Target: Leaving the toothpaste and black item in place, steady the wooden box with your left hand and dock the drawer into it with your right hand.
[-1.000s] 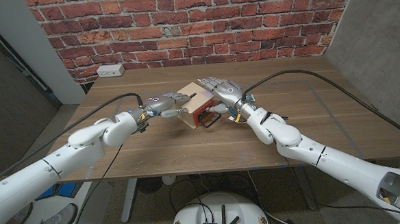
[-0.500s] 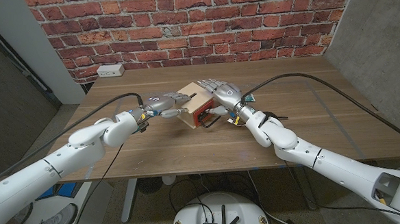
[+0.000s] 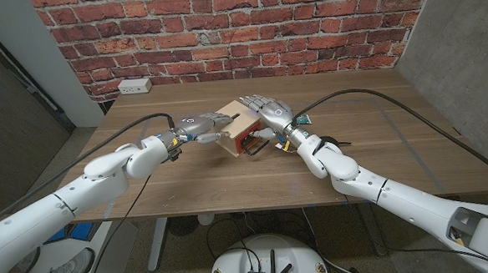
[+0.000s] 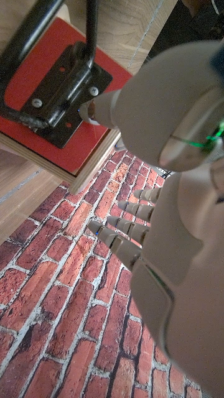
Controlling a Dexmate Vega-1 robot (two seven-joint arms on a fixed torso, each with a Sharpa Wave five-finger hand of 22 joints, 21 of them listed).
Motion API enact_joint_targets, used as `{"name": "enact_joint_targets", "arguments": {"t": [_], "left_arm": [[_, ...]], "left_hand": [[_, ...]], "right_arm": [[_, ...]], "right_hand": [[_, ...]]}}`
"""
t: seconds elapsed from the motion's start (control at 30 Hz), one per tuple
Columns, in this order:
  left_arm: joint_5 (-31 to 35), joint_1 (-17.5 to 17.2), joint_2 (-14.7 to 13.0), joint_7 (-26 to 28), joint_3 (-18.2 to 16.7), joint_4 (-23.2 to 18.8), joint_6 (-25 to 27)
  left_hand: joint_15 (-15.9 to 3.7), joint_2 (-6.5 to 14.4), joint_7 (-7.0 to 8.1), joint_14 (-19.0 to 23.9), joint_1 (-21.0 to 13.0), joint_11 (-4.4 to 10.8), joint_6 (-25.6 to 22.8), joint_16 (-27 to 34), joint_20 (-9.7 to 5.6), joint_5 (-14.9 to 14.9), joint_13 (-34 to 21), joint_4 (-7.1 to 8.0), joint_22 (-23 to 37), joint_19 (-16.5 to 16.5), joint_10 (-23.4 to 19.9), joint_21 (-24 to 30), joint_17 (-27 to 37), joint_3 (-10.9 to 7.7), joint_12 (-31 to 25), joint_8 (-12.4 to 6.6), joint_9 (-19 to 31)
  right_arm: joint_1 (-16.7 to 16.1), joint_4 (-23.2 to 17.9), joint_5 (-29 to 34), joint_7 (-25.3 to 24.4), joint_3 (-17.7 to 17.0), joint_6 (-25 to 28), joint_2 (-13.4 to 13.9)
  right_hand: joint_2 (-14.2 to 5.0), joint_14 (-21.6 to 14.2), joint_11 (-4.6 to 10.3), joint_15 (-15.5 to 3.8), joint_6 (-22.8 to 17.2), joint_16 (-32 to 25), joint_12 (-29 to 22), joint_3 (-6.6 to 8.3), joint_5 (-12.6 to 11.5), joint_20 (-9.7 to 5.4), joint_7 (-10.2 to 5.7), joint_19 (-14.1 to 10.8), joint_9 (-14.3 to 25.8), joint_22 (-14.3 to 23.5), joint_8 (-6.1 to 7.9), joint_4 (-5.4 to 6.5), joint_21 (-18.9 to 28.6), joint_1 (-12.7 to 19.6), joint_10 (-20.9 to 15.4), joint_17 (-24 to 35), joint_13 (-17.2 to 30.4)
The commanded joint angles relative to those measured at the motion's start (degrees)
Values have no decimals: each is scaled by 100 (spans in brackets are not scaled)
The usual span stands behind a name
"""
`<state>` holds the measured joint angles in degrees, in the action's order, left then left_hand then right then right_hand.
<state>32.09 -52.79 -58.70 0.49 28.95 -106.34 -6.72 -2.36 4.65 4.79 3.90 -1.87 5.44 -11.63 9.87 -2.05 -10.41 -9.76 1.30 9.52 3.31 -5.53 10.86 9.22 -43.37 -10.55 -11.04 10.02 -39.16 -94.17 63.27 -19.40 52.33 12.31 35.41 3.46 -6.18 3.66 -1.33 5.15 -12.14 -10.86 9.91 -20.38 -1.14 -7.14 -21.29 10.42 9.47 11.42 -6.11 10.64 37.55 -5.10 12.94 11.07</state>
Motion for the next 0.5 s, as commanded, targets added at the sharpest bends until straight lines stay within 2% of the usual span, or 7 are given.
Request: {"name": "enact_joint_targets", "arguments": {"t": [0.03, 0.5], "left_arm": [[-8, 43, 45, -26, 34, 43, 8], [-27, 64, 45, -44, 45, 52, 4]], "left_hand": [[-450, 447, -8, 53, -11, -16, -77, 12, -806, 2, -23, 5, 13, 32, -35, 2, 25, -37, -5, -27, 25], [-456, 443, -7, 71, -10, -3, -94, 15, -806, 2, -23, 7, 13, 40, -41, 2, 24, -44, -5, -27, 26]], "right_arm": [[94, 123, -107, -83, 80, 43, -82], [174, 235, -215, -143, 143, 60, -155]], "right_hand": [[33, -68, 1, 0, -7, -44, -18, -18, -34, 22, 9, -33, 14, 11, 15, -5, 12, -20, -46, 8, 17], [15, -80, -12, -10, -69, -55, -32, -21, -62, 23, 5, -46, 13, 12, 35, 1, 15, -40, -87, 19, 20]]}}
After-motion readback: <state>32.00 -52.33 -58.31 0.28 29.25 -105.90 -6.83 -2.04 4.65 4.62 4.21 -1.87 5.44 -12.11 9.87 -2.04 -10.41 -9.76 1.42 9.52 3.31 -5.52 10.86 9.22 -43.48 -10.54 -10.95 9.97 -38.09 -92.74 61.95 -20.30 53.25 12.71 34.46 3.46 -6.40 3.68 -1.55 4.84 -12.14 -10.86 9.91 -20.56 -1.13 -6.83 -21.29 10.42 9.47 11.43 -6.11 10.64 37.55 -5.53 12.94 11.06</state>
